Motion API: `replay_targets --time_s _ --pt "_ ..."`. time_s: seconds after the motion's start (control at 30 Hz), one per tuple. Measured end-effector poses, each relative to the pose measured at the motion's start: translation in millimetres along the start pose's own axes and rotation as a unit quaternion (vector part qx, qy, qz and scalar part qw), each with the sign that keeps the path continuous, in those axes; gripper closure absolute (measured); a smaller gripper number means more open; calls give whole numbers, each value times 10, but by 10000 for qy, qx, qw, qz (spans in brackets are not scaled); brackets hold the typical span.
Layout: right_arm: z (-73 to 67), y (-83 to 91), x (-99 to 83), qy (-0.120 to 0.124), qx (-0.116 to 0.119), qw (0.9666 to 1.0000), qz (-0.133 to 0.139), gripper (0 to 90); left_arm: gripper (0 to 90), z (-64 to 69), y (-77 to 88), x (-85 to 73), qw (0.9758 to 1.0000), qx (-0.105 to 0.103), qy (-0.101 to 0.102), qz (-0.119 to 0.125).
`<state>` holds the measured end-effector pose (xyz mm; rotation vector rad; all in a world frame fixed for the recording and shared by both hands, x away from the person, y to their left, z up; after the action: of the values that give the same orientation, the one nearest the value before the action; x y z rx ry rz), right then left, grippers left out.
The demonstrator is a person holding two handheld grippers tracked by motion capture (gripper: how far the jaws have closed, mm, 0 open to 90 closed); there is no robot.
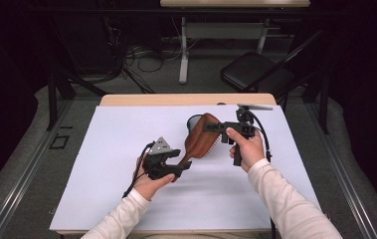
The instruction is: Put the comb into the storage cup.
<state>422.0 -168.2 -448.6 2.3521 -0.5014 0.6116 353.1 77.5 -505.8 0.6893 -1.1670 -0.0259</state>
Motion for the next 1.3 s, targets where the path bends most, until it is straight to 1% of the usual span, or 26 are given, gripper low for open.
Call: replay_targets --time_s 0.1,0.17,0.2,0.23,0.33,0.43,0.5,0.63,0.67,0.73,0.77,0.8,0.83,0.87,0.93,1.03,1.07,1.1,1.13,1.17,1.2,1.27,1.3 --pt "11 10 8 -2 -24 10000 12 494 337 1 -6 -1 10000 -27 51 -11" --pt "17 21 15 -8 -48 10000 23 494 337 -4 3 1 9999 -61 96 -19" --pt "24 29 20 13 -68 10000 29 494 337 -8 11 4 9999 -45 103 -34" --pt "27 34 23 14 -80 10000 42 494 337 -13 15 5 9999 -49 128 14" --pt "44 51 38 1 -114 9999 66 494 332 -39 38 11 9998 -27 209 37" --pt "58 71 56 8 -154 9998 106 494 319 -74 61 14 9997 20 227 31" --pt "66 85 67 9 -191 9997 119 494 318 -89 64 15 9998 -48 201 50" --pt "82 114 89 -3 -240 9996 164 494 318 -127 74 11 9998 -34 198 -7" --pt "86 123 94 1 -258 9995 171 494 318 -141 75 8 9998 -35 196 -68" --pt "92 140 108 2 -281 9994 196 494 320 -162 83 2 9997 66 196 -117" --pt "94 147 116 0 -302 9993 214 494 328 -171 85 1 9998 124 133 -100" --pt "96 158 122 -1 -310 9993 215 494 329 -178 92 0 9996 236 89 -88" --pt "100 166 131 0 -331 9992 235 494 329 -186 102 1 9996 275 79 -88" --pt "102 177 139 -10 -341 9991 237 494 331 -193 107 2 9996 250 119 -57" --pt "110 196 156 -2 -362 9990 260 494 332 -208 126 4 9994 320 107 -19" --pt "111 226 186 7 -423 9987 293 494 334 -223 147 6 9994 313 118 36" --pt "110 241 201 22 -432 9986 310 494 334 -238 174 11 9991 384 104 122" --pt "110 241 201 22 -432 9986 310 494 334 -238 174 11 9991 384 104 122" --pt "109 264 225 32 -458 9984 343 494 334 -251 200 15 9992 341 147 174" --pt "106 274 236 28 -463 9983 353 493 333 -260 212 14 9990 343 193 199" --pt "101 284 249 22 -477 9981 376 493 328 -266 223 15 9988 373 227 199" --pt "98 306 276 51 -499 9979 411 493 325 -283 240 11 9988 433 196 155" --pt "94 317 289 53 -511 9978 422 494 317 -294 245 8 9986 454 225 143"
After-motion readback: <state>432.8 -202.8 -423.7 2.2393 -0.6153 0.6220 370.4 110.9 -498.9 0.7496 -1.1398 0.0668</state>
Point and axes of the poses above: each handheld gripper's, and its own axes: y roughly backward along the jaws, x roughly out of its top, z roughly to its right, the point moved 2 cm from there along -y, roughly forward along the jaws, and after that the axes turned 8 degrees about -x, right-handed, at the moved point
